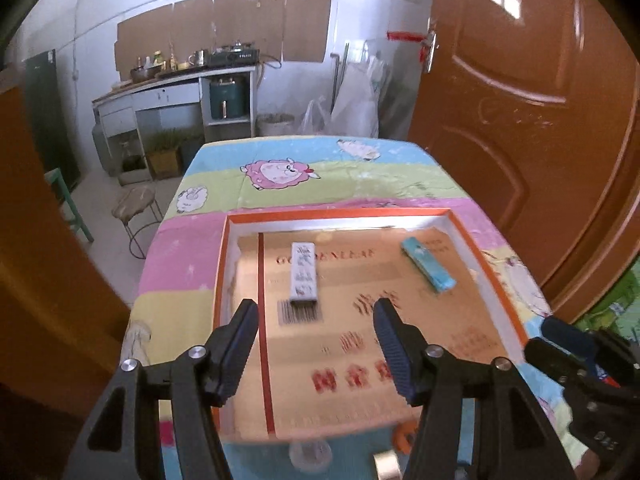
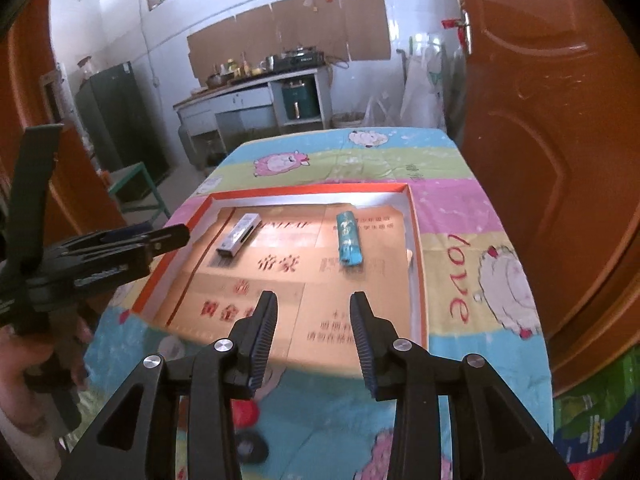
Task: Organize rigid objects
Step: 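Withdraw both tools from the box lid back toward the remaining items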
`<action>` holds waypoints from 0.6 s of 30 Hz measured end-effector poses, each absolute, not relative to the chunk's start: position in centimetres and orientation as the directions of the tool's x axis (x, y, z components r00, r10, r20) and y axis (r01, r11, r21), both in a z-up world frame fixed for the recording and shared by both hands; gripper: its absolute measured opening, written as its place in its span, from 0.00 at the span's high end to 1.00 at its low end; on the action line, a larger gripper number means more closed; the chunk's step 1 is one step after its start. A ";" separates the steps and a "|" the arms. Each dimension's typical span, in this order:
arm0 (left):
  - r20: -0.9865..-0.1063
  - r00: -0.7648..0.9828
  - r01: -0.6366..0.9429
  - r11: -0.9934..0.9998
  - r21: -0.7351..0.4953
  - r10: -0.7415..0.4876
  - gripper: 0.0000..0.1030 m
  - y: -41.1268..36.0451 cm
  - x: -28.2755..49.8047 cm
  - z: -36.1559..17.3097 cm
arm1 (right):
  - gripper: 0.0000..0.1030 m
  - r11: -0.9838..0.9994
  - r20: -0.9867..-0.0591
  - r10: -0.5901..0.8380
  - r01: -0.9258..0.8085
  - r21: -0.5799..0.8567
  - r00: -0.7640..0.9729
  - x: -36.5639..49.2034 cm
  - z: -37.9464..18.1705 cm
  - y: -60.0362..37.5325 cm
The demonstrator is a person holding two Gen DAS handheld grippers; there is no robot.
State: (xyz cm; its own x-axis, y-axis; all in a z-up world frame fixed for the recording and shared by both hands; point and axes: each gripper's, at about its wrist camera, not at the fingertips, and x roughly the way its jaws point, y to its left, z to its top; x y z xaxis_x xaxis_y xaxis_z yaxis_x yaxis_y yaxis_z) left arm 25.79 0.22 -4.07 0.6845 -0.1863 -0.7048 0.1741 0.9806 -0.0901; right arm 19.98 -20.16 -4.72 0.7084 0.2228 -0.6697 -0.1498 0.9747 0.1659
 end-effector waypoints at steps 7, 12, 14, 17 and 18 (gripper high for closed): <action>-0.640 0.751 0.149 0.986 -0.078 -0.164 0.42 1.2 19.5 -2.7 | 0.61 0.979 -0.654 0.205 -0.143 0.147 0.728 14.3 -5.0 -18.7; -0.619 0.766 0.154 0.985 -0.081 -0.170 0.42 2.0 15.7 -2.4 | 0.50 0.979 -0.645 0.203 -0.148 0.139 0.737 11.3 -5.1 -17.7; -0.615 0.769 0.161 0.984 -0.075 -0.173 0.42 2.2 14.1 -2.6 | 0.49 0.979 -0.650 0.202 -0.151 0.134 0.733 10.5 -5.2 -17.2; -0.609 0.773 0.172 0.983 -0.065 -0.176 0.42 2.4 12.2 -2.9 | 0.49 0.980 -0.664 0.200 -0.146 0.137 0.720 9.5 -5.8 -17.0; -0.609 0.774 0.173 0.983 -0.061 -0.174 0.42 2.4 11.7 -3.1 | 0.49 0.979 -0.668 0.202 -0.145 0.140 0.717 9.3 -6.0 -17.0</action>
